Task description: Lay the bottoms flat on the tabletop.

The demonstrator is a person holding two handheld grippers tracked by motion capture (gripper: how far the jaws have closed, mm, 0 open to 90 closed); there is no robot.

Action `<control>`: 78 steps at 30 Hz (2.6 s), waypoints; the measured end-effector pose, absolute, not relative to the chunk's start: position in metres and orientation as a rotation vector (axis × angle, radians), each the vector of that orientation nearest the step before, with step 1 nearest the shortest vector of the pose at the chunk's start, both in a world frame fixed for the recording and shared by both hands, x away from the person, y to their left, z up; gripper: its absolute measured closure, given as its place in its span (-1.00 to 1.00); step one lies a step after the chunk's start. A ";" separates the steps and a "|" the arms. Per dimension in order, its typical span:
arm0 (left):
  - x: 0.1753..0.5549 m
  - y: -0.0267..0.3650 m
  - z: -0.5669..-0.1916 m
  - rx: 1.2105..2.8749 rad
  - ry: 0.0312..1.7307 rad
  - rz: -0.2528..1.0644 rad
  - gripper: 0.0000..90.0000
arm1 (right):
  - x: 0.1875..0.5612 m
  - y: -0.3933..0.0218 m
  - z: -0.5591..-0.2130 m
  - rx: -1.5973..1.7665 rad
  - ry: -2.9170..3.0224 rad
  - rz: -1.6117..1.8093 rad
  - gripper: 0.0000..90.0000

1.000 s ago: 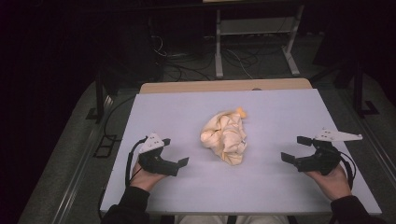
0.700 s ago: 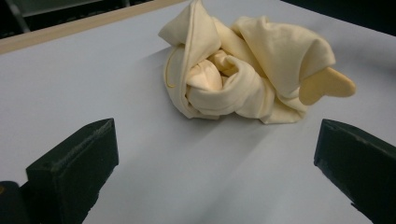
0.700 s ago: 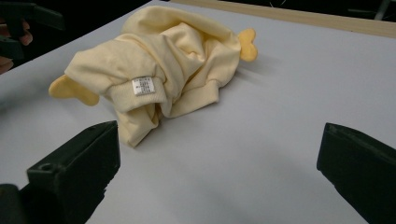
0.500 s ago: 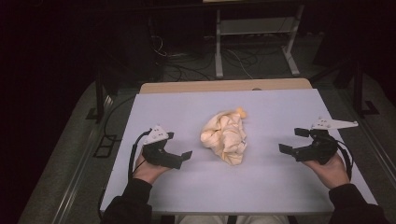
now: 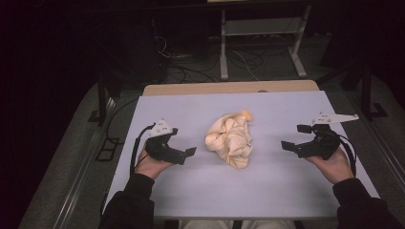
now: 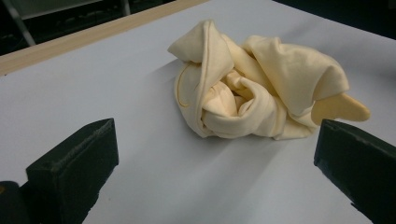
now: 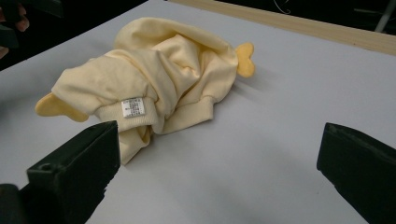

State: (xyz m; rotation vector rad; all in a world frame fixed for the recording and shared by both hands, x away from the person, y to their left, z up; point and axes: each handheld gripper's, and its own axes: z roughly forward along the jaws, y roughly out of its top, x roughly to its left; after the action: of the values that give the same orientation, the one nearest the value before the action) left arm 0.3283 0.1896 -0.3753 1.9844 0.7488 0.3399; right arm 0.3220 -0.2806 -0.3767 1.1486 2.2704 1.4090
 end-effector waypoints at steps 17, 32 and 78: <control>0.347 0.174 -0.379 1.974 0.735 0.321 -1.00 | 0.348 -0.270 -0.376 1.155 2.287 1.388 -1.00; 0.365 0.171 -0.385 1.949 0.760 0.300 -1.00 | 0.367 -0.251 -0.386 1.164 2.314 1.406 -1.00; 0.400 0.134 -0.405 1.934 0.776 0.241 -1.00 | 0.363 -0.191 -0.406 1.055 2.543 1.537 -0.80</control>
State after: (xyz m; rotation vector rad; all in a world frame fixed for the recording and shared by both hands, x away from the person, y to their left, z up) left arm 0.4004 0.1344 -0.4055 1.9344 0.7759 0.2412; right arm 0.3627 -0.1908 -0.4059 1.0552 2.5434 1.5371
